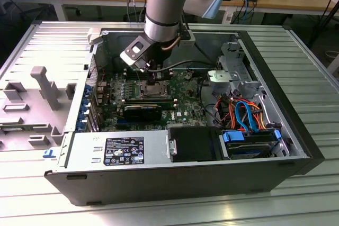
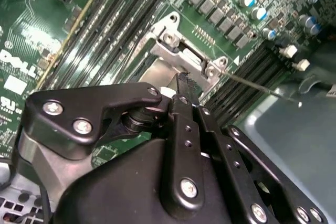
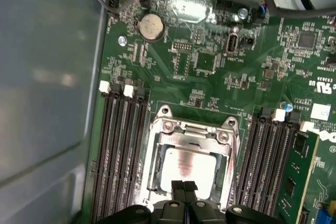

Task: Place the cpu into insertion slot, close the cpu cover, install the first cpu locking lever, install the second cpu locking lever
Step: 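Close the cpu cover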

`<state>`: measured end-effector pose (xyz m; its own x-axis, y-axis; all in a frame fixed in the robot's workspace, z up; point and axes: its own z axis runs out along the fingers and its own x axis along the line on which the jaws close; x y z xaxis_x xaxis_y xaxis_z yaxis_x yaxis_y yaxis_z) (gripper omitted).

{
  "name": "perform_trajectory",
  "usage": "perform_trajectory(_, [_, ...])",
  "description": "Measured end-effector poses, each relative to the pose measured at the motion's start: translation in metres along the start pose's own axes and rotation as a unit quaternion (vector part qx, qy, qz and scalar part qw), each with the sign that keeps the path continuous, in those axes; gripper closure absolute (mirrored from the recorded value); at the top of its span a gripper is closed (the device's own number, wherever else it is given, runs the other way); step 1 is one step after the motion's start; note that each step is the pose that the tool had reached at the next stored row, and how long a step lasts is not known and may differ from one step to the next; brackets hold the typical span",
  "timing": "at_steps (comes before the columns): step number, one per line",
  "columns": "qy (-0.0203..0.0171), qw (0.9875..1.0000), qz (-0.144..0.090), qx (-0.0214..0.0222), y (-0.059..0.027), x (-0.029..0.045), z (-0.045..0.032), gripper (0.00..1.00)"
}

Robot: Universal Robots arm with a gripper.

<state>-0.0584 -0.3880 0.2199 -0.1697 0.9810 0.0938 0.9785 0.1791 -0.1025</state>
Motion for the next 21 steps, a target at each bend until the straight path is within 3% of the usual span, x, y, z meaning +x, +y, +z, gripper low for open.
perform_trajectory(4, [-0.0001,1.0,-0.001,0.0001,-0.0059,-0.0013,0.0047,0.89])
perform_trajectory(11, [-0.001,1.0,-0.006,0.0009,-0.006,-0.0027,0.015,0.89])
perform_trajectory(18, [-0.0008,1.0,-0.007,0.0007,-0.0003,-0.0037,0.0159,0.89])
perform_trajectory(21, [0.0011,1.0,-0.008,-0.0001,0.0001,-0.0032,0.0129,0.89])
